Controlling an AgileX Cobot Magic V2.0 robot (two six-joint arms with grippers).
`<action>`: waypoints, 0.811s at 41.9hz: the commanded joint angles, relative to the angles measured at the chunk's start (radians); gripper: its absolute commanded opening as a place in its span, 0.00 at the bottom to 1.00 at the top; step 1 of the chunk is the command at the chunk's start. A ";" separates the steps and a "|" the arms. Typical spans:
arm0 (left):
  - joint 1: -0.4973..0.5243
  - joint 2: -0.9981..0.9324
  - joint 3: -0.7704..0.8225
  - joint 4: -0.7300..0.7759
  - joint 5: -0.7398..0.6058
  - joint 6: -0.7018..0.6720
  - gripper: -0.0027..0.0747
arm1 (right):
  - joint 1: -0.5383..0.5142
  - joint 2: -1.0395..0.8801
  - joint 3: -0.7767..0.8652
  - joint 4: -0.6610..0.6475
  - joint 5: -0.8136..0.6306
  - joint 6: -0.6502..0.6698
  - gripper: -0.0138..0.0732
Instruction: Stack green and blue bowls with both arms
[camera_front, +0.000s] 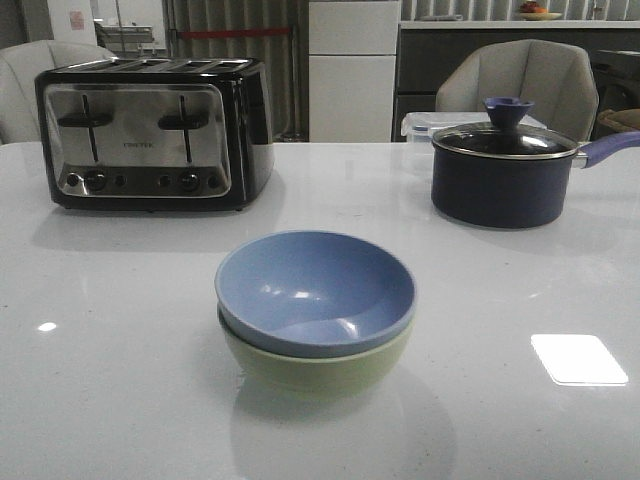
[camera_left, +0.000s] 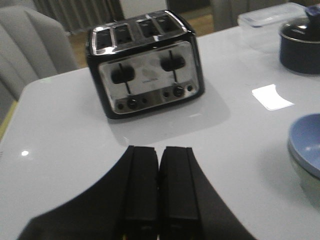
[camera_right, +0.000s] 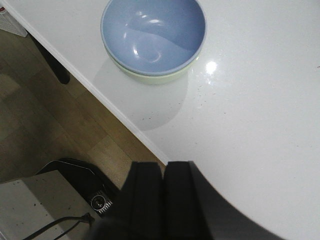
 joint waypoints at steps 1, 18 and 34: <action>0.057 -0.062 0.063 -0.020 -0.149 -0.032 0.16 | -0.006 0.003 -0.025 -0.006 -0.062 0.003 0.22; 0.038 -0.184 0.452 0.163 -0.567 -0.376 0.16 | -0.006 0.003 -0.025 -0.006 -0.063 0.003 0.22; 0.038 -0.245 0.529 0.165 -0.671 -0.378 0.16 | -0.006 0.002 -0.025 -0.006 -0.057 0.003 0.22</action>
